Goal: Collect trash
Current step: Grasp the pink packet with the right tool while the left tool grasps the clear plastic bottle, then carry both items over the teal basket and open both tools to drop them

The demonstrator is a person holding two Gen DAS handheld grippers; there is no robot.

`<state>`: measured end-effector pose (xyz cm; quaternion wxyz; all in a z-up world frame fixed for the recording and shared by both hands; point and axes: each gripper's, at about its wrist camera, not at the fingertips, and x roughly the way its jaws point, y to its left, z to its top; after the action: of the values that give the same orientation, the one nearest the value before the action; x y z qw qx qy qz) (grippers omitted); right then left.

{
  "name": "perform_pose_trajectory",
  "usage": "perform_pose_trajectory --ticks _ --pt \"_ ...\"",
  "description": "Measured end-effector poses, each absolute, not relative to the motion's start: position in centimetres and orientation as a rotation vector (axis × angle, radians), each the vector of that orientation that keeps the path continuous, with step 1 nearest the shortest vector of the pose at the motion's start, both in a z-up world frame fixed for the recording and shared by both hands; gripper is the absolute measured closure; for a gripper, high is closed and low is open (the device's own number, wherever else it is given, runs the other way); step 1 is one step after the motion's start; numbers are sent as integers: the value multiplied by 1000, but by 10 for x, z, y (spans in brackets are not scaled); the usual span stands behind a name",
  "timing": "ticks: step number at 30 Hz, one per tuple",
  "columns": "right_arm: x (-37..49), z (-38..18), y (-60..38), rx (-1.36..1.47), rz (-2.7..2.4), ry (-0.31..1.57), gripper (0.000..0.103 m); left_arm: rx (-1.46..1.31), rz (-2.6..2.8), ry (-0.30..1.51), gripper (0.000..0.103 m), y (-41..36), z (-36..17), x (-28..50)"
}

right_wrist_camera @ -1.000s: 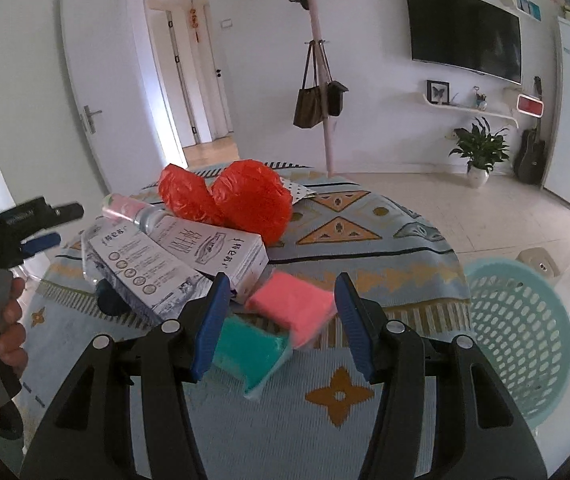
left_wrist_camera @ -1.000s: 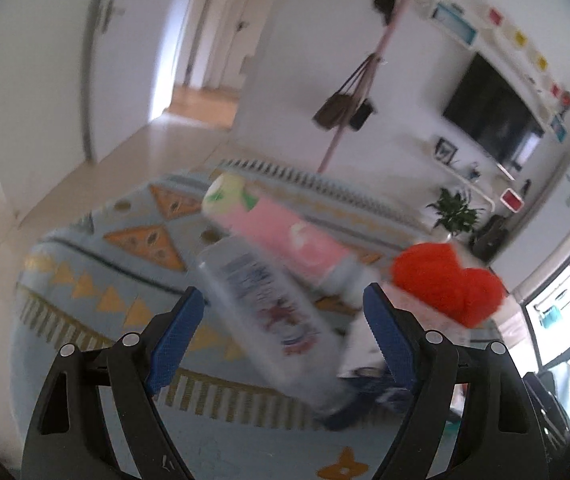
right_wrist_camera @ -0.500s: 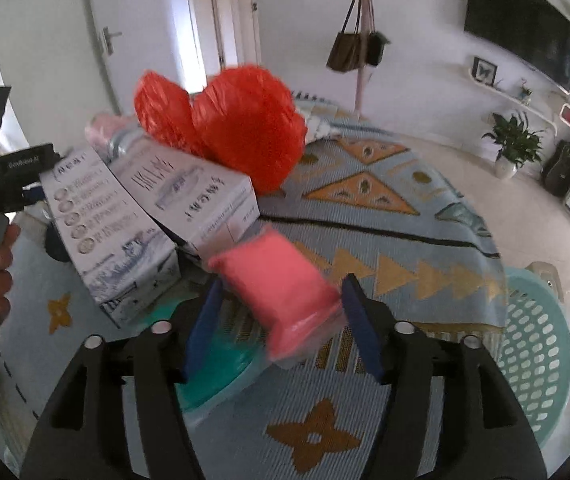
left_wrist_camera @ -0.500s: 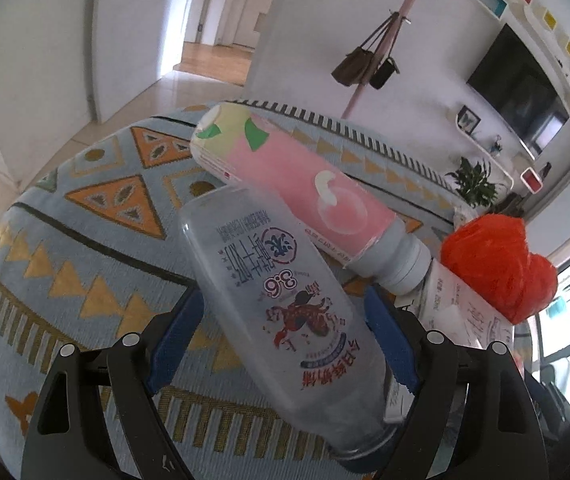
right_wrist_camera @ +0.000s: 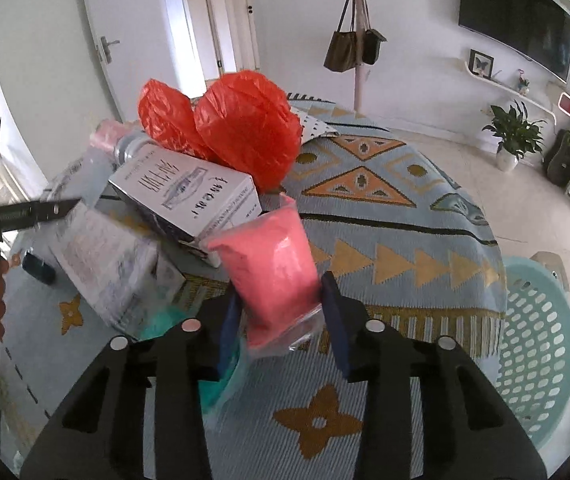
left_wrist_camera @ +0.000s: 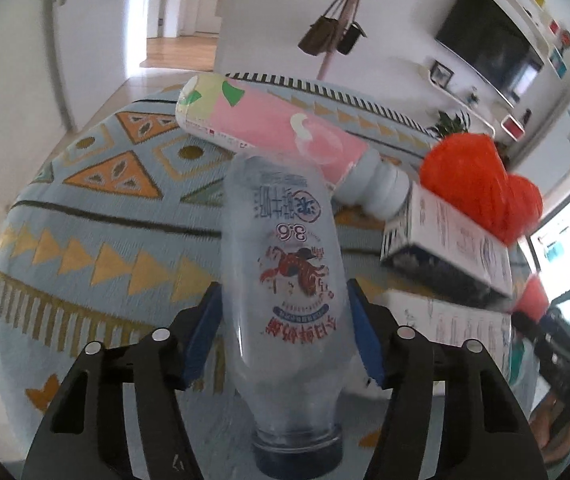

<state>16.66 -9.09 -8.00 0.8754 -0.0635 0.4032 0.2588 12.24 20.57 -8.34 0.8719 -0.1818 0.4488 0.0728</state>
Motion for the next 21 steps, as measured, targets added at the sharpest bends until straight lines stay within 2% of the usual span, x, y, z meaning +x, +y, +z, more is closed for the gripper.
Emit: perform_pose_trajectory --ticks 6,12,21 --pt "155 -63 -94 -112 525 786 71 -376 137 893 45 203 -80 105" --pt "143 -29 -113 -52 514 696 72 -358 70 782 46 180 -41 86" --pt "132 12 -161 41 466 581 72 -261 -147 664 46 89 21 97"
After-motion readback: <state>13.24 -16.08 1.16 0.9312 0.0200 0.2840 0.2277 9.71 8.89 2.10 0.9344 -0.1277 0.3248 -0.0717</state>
